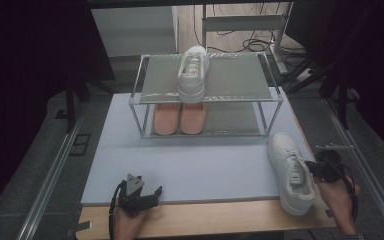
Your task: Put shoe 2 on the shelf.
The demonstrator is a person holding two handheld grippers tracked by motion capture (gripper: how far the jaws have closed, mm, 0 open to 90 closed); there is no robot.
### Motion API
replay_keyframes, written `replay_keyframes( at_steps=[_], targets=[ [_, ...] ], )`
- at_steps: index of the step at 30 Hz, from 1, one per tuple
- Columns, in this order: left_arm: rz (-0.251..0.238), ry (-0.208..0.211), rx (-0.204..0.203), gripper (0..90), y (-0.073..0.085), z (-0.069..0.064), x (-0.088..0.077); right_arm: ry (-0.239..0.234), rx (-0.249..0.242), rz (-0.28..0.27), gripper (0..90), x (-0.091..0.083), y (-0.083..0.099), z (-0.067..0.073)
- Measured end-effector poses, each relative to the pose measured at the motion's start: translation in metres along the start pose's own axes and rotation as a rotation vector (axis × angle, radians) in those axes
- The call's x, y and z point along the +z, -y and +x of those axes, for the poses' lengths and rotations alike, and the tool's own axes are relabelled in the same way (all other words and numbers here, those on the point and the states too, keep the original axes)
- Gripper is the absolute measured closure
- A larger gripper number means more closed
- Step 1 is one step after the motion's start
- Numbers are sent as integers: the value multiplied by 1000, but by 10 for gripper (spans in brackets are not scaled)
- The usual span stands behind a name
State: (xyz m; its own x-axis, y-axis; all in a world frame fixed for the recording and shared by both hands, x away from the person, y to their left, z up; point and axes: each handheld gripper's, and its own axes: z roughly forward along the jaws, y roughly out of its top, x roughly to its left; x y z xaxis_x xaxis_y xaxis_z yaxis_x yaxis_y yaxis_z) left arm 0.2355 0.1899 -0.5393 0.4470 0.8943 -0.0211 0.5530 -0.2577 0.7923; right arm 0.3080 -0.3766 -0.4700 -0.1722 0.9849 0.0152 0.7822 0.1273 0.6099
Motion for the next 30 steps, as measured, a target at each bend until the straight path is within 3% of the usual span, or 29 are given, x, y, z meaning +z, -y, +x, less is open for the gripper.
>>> replay_keyframes(
  at_steps=[16,30],
  targets=[
    [-2,0,-2,141,0,0,0,-50,-13,-4,900,-3,8,16],
    [-1,0,-2,141,0,0,0,-109,-56,-3,899,7,-1,54]
  ],
)
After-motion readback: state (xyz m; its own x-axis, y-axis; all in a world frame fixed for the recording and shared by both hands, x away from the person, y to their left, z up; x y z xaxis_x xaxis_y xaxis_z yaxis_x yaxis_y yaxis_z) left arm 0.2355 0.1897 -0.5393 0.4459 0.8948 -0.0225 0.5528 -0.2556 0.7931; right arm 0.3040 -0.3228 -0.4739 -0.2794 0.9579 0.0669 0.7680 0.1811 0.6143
